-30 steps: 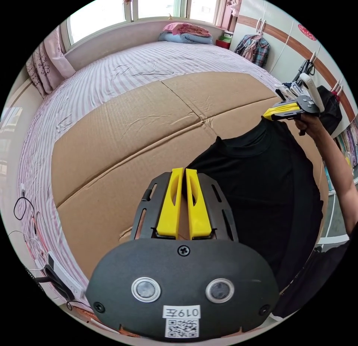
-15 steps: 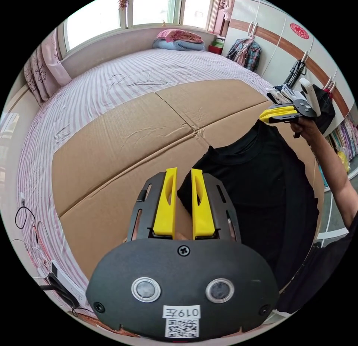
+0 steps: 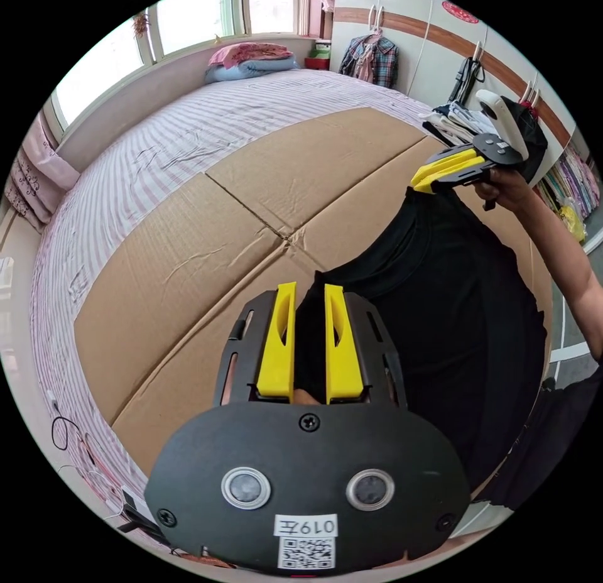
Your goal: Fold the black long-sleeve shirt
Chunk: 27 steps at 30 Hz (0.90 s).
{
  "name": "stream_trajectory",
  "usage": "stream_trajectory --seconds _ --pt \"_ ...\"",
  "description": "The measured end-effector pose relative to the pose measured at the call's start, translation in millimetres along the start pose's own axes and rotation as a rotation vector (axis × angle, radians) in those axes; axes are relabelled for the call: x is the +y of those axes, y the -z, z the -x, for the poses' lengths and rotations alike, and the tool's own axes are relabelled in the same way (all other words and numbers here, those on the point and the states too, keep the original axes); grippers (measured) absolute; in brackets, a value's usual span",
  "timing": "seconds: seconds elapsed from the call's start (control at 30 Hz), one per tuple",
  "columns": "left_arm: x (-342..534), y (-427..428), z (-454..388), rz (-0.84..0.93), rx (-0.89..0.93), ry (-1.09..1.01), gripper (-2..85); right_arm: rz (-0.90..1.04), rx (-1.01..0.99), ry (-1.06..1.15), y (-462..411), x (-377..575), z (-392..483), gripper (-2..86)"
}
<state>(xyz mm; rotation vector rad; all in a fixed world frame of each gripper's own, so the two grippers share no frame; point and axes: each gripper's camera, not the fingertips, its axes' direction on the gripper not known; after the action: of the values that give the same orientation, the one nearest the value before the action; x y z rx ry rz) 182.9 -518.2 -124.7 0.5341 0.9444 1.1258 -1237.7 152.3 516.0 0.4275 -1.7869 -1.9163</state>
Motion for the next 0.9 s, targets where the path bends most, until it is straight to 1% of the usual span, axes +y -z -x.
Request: stream_trajectory --seconds 0.23,0.33,0.4,0.5,0.57,0.63,0.7,0.77,0.9 --pt "4 -6 -10 0.006 -0.053 0.046 3.9 0.023 0.088 0.015 1 19 -6 2.8" --pt "8 -8 -14 0.007 -0.065 0.076 4.4 0.025 0.091 0.002 6 27 -10 2.9" --pt "10 -7 -19 -0.001 -0.074 0.076 5.0 -0.003 0.078 -0.011 15 35 -14 3.4" --pt "18 0 -18 -0.046 -0.059 0.118 5.5 -0.098 0.088 -0.068 41 53 -27 3.9" --pt "29 12 -7 -0.096 -0.092 0.230 5.1 -0.149 0.093 -0.141 63 72 -43 3.1" --pt "41 24 0 -0.149 -0.105 0.297 4.6 -0.180 0.080 -0.165 79 88 -52 2.3" --pt "53 35 -2 -0.186 -0.103 0.298 4.3 -0.160 0.065 -0.163 86 102 -56 2.1" --pt "65 37 -14 -0.160 -0.083 0.242 4.2 -0.080 0.060 -0.137 84 118 -58 2.8" --pt "85 29 -31 -0.106 -0.113 0.213 4.2 -0.027 0.080 -0.165 79 142 -67 3.8"
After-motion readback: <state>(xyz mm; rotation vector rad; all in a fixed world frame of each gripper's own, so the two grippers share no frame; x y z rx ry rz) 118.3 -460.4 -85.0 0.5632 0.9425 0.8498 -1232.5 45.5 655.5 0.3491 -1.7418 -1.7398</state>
